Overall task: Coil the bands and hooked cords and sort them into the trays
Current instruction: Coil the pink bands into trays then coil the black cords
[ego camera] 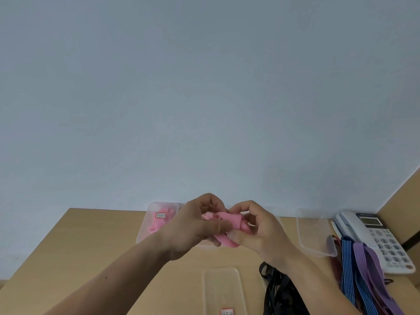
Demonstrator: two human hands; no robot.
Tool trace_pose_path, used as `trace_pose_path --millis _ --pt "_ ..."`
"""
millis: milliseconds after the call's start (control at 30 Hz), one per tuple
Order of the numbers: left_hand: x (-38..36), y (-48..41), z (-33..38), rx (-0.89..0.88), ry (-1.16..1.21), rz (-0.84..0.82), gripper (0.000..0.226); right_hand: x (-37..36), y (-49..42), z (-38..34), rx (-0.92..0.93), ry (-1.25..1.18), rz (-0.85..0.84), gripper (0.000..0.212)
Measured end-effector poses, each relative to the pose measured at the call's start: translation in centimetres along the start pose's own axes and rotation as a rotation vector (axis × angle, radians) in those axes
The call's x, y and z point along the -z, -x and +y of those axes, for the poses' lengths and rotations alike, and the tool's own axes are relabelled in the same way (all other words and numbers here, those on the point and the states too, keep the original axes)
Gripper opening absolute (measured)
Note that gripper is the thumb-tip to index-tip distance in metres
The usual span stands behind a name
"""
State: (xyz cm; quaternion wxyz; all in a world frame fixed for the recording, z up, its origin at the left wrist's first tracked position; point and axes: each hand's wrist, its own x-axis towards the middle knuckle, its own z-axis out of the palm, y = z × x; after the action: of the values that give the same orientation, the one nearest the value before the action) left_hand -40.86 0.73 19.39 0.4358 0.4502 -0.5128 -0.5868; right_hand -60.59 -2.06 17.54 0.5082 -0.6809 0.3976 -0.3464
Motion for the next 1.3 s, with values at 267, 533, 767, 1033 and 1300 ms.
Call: trace_pose_path --millis 267,533,767,1033,1300 --pt "-0.3 -0.1 0.0 -0.072 -0.109 -0.058 0.028 0.3 -1.1 -0.1 -0.126 -0.276 0.039 0.041" --pt "-0.5 -0.1 -0.6 -0.105 -0.117 0.048 0.031 0.8 -1.0 -0.5 -0.073 -0.234 0.107 0.04" --pt "-0.3 0.1 -0.6 -0.139 -0.063 0.128 0.035 0.4 -1.0 -0.5 0.015 -0.26 0.256 0.034" --pt "-1.3 0.0 -1.5 -0.19 -0.157 0.244 0.035 -0.2 -0.8 0.3 0.02 -0.284 0.335 0.016" --pt "-0.7 -0.4 -0.8 -0.222 -0.387 0.08 0.046 -0.3 -0.7 -0.3 -0.005 -0.282 0.2 0.026"
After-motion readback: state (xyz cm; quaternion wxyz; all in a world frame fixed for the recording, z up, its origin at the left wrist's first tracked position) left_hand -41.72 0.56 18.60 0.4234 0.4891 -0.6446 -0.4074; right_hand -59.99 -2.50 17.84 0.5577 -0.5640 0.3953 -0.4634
